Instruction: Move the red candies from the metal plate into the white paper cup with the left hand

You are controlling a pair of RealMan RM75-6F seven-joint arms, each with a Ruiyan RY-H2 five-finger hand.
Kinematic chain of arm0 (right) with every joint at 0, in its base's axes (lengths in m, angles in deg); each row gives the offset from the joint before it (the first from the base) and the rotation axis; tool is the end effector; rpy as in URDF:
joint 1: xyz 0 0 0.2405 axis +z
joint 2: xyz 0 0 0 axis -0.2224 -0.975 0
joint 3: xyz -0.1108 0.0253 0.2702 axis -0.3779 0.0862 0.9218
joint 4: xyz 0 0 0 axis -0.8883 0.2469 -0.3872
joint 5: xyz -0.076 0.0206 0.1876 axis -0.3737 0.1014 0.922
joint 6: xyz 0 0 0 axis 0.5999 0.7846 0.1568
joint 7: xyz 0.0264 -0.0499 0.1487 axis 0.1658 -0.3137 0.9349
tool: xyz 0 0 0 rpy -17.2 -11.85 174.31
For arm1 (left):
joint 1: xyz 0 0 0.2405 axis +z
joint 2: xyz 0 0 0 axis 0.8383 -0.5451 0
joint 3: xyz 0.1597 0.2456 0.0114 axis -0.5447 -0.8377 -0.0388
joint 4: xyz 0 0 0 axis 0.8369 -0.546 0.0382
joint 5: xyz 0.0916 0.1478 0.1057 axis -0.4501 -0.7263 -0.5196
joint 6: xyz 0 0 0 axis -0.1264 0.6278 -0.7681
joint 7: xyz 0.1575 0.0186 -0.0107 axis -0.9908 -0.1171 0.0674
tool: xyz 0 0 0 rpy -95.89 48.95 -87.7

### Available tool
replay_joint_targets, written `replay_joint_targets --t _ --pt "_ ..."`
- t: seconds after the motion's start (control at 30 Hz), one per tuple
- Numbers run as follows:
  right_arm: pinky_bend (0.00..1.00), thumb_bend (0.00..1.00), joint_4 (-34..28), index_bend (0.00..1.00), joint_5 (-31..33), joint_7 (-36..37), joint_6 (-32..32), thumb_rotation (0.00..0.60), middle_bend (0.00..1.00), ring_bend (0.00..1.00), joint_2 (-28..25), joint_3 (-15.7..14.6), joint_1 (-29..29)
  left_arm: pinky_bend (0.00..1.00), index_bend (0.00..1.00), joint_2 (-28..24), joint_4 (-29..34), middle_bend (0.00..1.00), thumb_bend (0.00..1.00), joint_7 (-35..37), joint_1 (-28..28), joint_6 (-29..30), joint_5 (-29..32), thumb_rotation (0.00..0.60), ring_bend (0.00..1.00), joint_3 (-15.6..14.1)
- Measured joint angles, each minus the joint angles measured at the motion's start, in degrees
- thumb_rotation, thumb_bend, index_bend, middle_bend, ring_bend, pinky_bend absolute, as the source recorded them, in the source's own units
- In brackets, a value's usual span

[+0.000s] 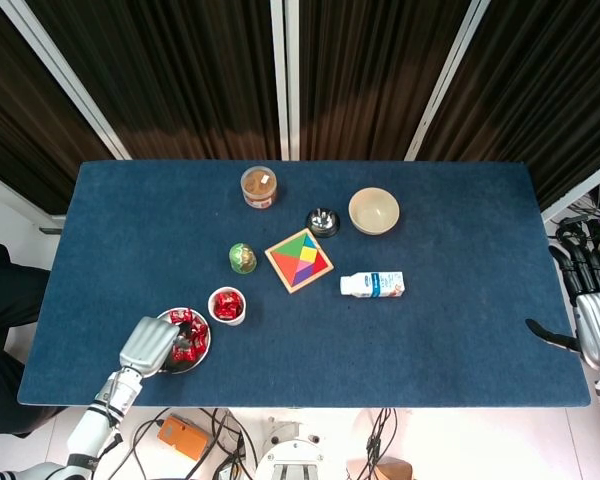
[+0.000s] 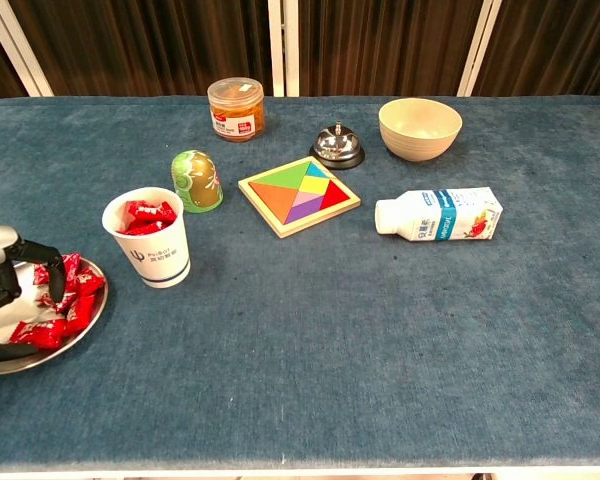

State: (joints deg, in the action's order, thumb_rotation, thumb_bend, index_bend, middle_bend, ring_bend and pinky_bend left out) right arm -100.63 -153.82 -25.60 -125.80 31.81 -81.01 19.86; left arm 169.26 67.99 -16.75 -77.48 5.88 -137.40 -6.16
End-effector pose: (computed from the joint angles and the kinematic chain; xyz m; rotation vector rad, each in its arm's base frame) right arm -0.3026 -0.2202 0.2357 1.3920 -0.8146 1.0204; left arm -0.2694 0.2311 0.0081 -1.8724 -1.0038 -0.7046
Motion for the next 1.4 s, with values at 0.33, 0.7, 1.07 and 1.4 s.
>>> replay_joint_targets --t 0.33,0.7,1.07,1.4 --pt "0.09 0.24 -0.2 0.0 0.2 -0.4 0.6 0.6 0.03 0.0 0.2 0.1 0.4 0.94 0.48 -0.2 -0.3 0.94 0.15 0.8 0.1 -1.0 0.5 0.6 0.94 0.1" --pt "0.09 0.24 0.2 0.0 0.7 0.0 0.8 0.6 0.03 0.0 0.2 0.0 0.3 0.94 0.51 0.1 -1.0 0.94 0.21 0.7 -0.8 -3.2 1.7 0.6 0.94 0.4" --pt "0.09 0.24 0.2 0.0 0.8 0.0 0.7 0.6 0.04 0.0 0.2 0.1 0.3 0.94 0.55 -0.3 -1.4 0.94 0.31 2.9 -1.2 -4.3 1.9 0.6 0.94 0.7" --pt "0.09 0.24 -0.1 0.0 0.6 -0.1 0.1 0.6 0.04 0.0 0.2 0.0 0.0 0.94 0.55 -3.8 3.0 0.94 0.3 5.5 -0.1 1.7 -2.8 0.6 0.94 1.8"
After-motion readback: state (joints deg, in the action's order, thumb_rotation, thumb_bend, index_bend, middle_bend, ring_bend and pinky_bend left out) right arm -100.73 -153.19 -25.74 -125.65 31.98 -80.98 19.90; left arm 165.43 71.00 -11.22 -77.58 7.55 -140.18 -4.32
